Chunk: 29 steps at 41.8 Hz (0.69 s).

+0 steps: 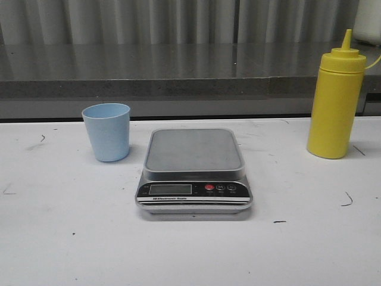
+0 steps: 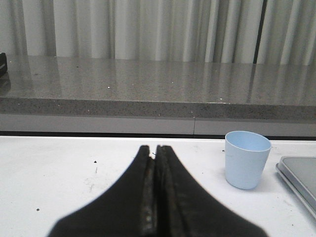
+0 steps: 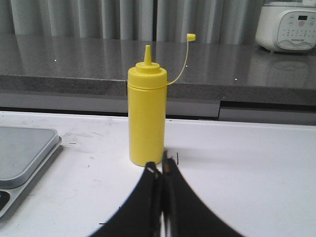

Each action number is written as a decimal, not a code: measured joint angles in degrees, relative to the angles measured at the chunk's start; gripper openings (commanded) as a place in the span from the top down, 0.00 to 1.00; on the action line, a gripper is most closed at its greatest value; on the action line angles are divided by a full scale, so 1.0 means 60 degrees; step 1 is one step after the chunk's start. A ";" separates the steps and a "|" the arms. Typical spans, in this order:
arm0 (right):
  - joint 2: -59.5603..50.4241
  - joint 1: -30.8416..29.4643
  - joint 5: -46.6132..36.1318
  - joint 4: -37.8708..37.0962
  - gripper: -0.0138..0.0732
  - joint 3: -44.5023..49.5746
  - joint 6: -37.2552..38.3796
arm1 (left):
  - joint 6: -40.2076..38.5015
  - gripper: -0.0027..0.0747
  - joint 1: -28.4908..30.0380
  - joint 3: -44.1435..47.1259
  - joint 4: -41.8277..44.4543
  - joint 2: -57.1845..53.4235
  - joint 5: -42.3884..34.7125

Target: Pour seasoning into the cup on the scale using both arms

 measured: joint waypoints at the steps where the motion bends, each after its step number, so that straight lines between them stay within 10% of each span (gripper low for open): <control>1: 0.0000 0.0000 0.0000 0.0000 0.92 0.0000 0.0000 | 0.0000 0.99 0.0000 0.0000 0.0000 0.0000 0.0000; 29: 0.0000 0.0000 -0.0921 0.0000 0.92 0.0000 0.0000 | 0.0000 0.99 0.0000 0.0000 0.0000 0.0000 -0.0784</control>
